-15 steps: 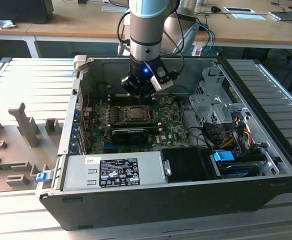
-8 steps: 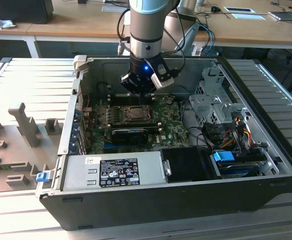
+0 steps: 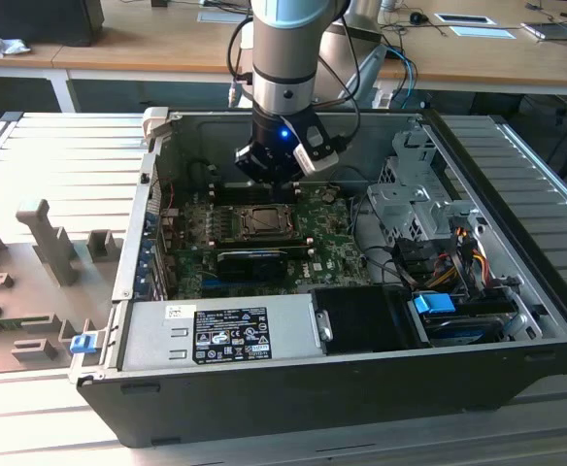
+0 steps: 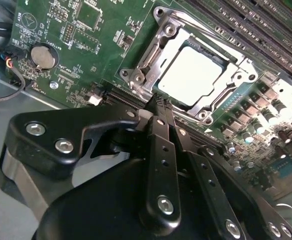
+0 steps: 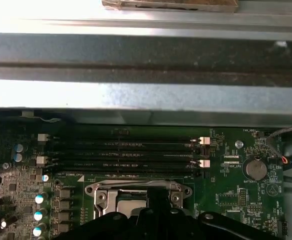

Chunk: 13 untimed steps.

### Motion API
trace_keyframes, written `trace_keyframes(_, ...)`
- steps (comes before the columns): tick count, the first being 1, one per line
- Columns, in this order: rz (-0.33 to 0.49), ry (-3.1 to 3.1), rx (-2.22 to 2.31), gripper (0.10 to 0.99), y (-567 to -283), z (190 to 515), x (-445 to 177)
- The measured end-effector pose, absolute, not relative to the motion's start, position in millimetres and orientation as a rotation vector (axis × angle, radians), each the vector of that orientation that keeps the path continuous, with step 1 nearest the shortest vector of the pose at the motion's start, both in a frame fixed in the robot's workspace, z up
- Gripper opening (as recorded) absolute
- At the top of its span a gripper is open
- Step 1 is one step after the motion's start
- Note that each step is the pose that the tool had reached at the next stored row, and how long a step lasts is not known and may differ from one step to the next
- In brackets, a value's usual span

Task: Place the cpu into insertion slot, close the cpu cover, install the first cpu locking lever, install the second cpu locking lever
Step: 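Install the second cpu locking lever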

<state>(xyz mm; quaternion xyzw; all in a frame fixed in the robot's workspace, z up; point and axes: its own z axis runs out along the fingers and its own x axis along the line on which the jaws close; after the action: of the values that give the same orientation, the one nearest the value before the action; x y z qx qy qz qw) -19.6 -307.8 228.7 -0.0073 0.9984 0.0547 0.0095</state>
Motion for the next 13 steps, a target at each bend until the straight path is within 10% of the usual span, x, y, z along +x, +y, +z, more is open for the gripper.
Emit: trace_keyframes(13, 0.17, 3.118, -0.023, 0.106, -312.8, 229.8, -19.7)
